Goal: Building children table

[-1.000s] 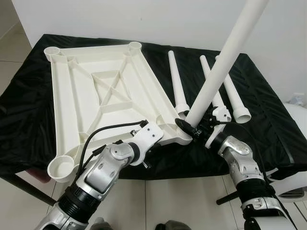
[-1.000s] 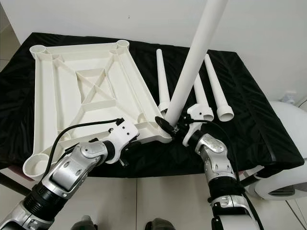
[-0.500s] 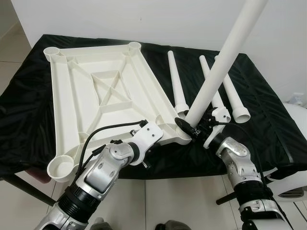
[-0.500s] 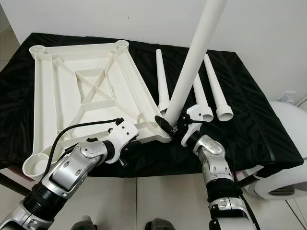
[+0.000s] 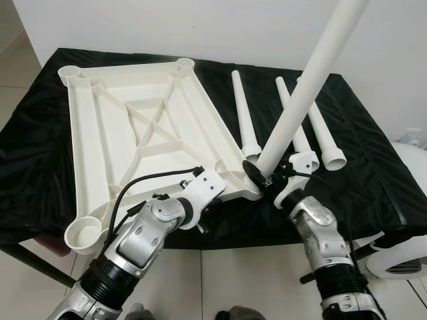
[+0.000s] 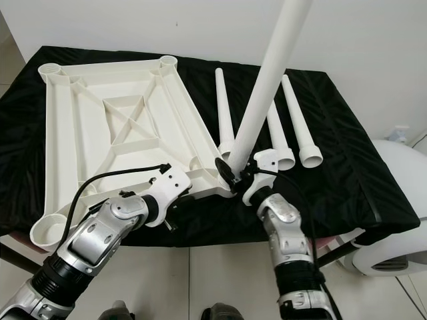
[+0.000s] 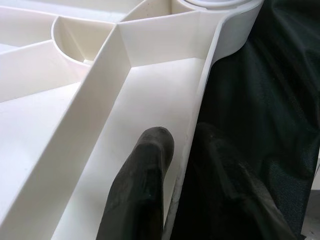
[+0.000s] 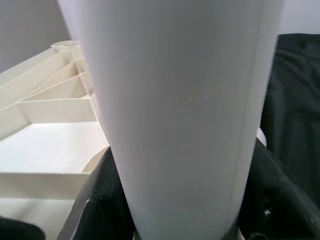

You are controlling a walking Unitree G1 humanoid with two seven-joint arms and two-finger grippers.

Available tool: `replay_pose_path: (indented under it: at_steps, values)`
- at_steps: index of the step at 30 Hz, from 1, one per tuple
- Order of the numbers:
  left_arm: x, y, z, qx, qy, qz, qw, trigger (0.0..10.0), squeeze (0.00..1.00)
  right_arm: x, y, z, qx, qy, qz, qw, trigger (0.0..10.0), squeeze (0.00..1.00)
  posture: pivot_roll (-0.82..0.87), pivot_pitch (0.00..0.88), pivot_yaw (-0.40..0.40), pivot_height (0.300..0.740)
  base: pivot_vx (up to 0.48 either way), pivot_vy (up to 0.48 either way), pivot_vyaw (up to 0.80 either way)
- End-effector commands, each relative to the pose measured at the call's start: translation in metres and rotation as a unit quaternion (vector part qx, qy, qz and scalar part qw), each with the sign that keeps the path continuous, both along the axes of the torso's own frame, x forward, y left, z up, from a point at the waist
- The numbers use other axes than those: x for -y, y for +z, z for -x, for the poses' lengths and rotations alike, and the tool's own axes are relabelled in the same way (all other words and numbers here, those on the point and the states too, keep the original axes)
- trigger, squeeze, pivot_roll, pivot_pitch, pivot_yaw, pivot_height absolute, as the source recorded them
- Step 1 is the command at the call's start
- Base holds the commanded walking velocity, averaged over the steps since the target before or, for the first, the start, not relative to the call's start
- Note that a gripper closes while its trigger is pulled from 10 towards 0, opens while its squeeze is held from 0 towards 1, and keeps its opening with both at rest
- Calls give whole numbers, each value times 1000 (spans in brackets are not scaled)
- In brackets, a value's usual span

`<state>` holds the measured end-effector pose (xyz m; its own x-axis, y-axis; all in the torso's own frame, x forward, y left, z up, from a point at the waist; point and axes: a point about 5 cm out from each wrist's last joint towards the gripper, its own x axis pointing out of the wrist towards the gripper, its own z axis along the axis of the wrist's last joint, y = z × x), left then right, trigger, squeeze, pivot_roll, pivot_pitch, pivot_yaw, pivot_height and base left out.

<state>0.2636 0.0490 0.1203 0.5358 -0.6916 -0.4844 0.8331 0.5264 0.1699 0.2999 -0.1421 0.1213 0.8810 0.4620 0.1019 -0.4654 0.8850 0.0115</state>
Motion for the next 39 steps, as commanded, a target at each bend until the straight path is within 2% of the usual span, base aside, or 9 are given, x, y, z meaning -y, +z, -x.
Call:
replay_pose_path:
  at_steps: [1,3,6,8,12,17,27,28,39]
  values:
    - [11,-8,10,-29,-48,3,998,10000,0,-7,11,-2,21,2,-3,1000,10000,0,3,0,-73,740,0,0,0]
    - [11,-8,9,-29,-48,2,998,10000,0,-16,14,1,24,-25,-19,999,10000,0,3,0,-73,740,0,0,0]
    - [11,-8,9,-28,-48,2,998,10000,0,-21,15,1,22,-44,-25,998,10000,0,5,0,-73,740,0,0,0]
    - [10,-7,8,-28,-47,2,999,10000,0,-28,15,2,16,-87,-36,995,10000,0,8,0,-72,740,0,0,0]
    - [10,-7,7,-27,-46,2,999,10000,0,-33,13,2,7,-133,-33,991,10000,0,9,0,-71,740,0,0,0]
    - [10,-6,7,-26,-45,3,999,10000,0,-36,12,2,-2,-150,-39,988,10000,0,11,0,-68,740,0,0,0]
    - [10,-5,7,-26,-44,4,999,10000,0,-30,12,2,-11,-171,-45,984,10000,0,9,5,-67,740,0,0,0]
    - [10,-5,7,-26,-44,4,999,10000,0,-29,13,2,-13,-174,-49,983,10000,1000,7,7,-68,740,0,0,0]
    - [11,-6,7,-26,-44,6,999,10000,0,-17,14,2,-12,-166,-61,984,10000,1000,1,9,-67,740,0,0,0]
